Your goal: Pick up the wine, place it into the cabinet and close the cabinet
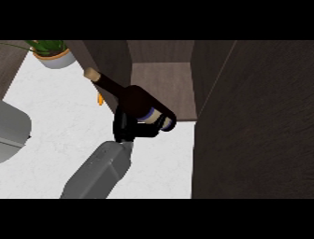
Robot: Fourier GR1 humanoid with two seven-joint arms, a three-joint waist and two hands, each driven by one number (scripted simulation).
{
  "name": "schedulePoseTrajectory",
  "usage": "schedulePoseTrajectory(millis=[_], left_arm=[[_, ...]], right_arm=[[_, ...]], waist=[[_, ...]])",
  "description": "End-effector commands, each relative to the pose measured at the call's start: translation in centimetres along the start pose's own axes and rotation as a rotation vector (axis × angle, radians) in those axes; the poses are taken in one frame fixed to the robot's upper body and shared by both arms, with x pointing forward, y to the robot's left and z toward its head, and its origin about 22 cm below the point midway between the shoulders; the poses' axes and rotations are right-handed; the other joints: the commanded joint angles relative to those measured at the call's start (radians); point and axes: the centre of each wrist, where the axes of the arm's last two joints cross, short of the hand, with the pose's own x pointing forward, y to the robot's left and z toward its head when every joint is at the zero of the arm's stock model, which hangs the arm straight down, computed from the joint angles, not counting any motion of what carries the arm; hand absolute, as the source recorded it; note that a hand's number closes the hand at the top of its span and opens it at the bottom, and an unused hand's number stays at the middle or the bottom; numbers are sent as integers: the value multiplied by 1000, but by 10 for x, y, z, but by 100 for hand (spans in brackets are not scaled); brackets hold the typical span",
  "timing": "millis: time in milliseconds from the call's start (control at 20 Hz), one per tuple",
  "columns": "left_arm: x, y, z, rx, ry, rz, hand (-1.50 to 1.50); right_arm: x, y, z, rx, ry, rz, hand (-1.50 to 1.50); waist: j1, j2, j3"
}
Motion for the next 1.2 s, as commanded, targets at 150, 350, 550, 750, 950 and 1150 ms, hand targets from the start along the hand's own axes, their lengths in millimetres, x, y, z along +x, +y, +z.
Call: schedulePoseTrajectory(millis=[150,350,550,750,950,1150], left_arm=[[-1,0,-24,-12,11,29,150],[0,-1,-29,-31,14,32,150],[11,-21,-45,-5,15,19,150],[16,-23,-51,-2,8,62,150],[15,-20,-56,-22,29,65,150],[9,-7,-57,-9,36,51,150]], right_arm=[[-2,0,11,10,-10,-4,-150],[-9,-3,1,-1,8,-6,-150],[2,2,-8,18,-6,-30,-150],[6,4,-4,8,9,6,-150],[-15,2,-7,15,-5,-16,-150],[-2,-14,-15,1,-17,-11,-150]], waist=[[-8,1,0],[-2,0,0],[-21,4,0],[-16,3,0],[-17,4,0],[-14,5,0]])
